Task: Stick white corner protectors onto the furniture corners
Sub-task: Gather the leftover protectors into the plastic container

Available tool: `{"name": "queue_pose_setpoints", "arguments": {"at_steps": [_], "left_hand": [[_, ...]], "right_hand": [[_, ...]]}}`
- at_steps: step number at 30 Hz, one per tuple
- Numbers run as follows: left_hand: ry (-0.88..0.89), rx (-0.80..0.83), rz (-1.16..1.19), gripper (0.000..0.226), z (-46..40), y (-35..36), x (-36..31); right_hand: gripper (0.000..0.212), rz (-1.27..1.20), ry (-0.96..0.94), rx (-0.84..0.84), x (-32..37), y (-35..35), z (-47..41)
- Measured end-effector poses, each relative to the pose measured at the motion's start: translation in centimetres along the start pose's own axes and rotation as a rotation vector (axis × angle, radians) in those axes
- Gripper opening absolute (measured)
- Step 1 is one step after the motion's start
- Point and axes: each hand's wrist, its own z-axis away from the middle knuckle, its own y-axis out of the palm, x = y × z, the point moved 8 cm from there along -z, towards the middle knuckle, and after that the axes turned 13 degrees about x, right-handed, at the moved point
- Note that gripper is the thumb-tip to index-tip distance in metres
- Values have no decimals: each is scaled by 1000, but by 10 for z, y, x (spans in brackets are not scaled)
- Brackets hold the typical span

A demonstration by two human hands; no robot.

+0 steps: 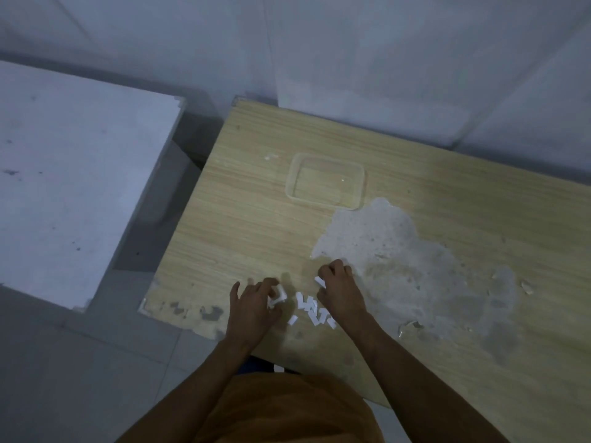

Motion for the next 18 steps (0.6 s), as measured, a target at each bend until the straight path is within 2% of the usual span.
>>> {"name": "queue_pose_setpoints", "arguments": {"at_steps": [5, 8, 13, 18], "left_hand": [[-9, 24, 136, 37, -2, -5, -6], [10, 28, 189, 37, -8, -7, -13], [66, 72, 223, 42, -22, -9, -29], [189, 130, 444, 28, -28, -13, -50]], "right_hand": [[35, 5, -9, 11, 0, 3, 1], [33, -227, 21, 16, -3, -2, 3], [22, -864, 92, 9, -5, -12, 14], [17, -1001, 53, -9, 9, -20, 27]]}}
